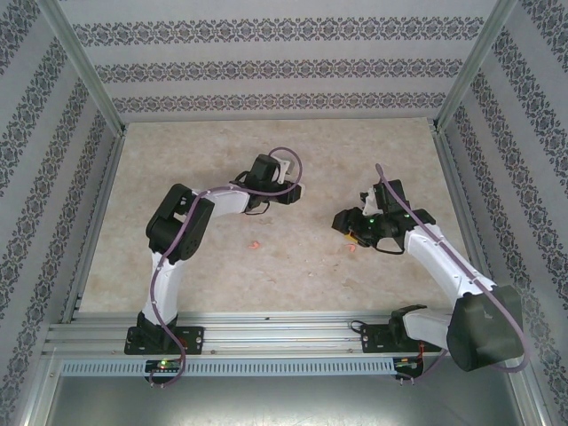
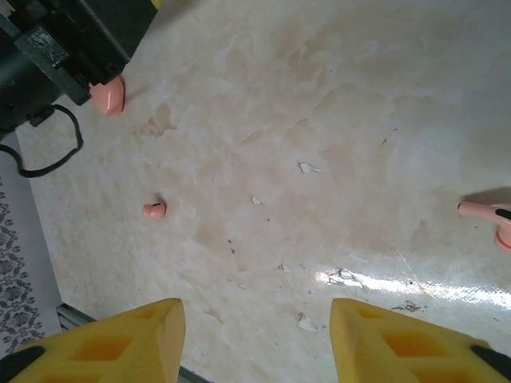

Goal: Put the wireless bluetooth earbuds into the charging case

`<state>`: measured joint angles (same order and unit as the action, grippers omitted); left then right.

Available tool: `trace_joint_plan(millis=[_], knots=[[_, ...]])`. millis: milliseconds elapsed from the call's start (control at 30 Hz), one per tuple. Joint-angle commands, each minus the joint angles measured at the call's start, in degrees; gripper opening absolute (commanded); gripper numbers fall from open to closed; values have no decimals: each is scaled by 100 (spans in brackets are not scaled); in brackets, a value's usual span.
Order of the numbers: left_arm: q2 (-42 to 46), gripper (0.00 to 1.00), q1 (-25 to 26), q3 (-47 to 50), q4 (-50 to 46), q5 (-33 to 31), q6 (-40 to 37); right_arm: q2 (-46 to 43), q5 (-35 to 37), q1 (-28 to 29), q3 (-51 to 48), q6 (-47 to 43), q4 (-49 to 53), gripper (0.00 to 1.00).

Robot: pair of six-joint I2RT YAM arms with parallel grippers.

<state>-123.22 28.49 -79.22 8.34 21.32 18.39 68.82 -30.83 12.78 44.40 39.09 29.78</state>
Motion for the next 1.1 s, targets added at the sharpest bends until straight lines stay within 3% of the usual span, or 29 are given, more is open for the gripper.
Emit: trace_joint_plan(millis=[0,300,533,667,867,1067], knots=[[41,42,-93,-278,-614,-236,-477,120,149,173,142,96,2,51],[442,58,-331,-438,-1348,-544,-1110,673,451,641,616,138,-96,51],[539,61,-564,-548,-1860,-485,-1333,957,570,923,938,55,98,51],[329,54,-682,-850,-2292,159,-1339,1043,593,972,940,116,-42,51],[90,30,-686,-1003,-2237,1160,-1002,1429,565,933,1057,234,-447,51],[-51,28,-687,-924,-1990,1343,-694,2258,276,825,1491,316,-853,50]])
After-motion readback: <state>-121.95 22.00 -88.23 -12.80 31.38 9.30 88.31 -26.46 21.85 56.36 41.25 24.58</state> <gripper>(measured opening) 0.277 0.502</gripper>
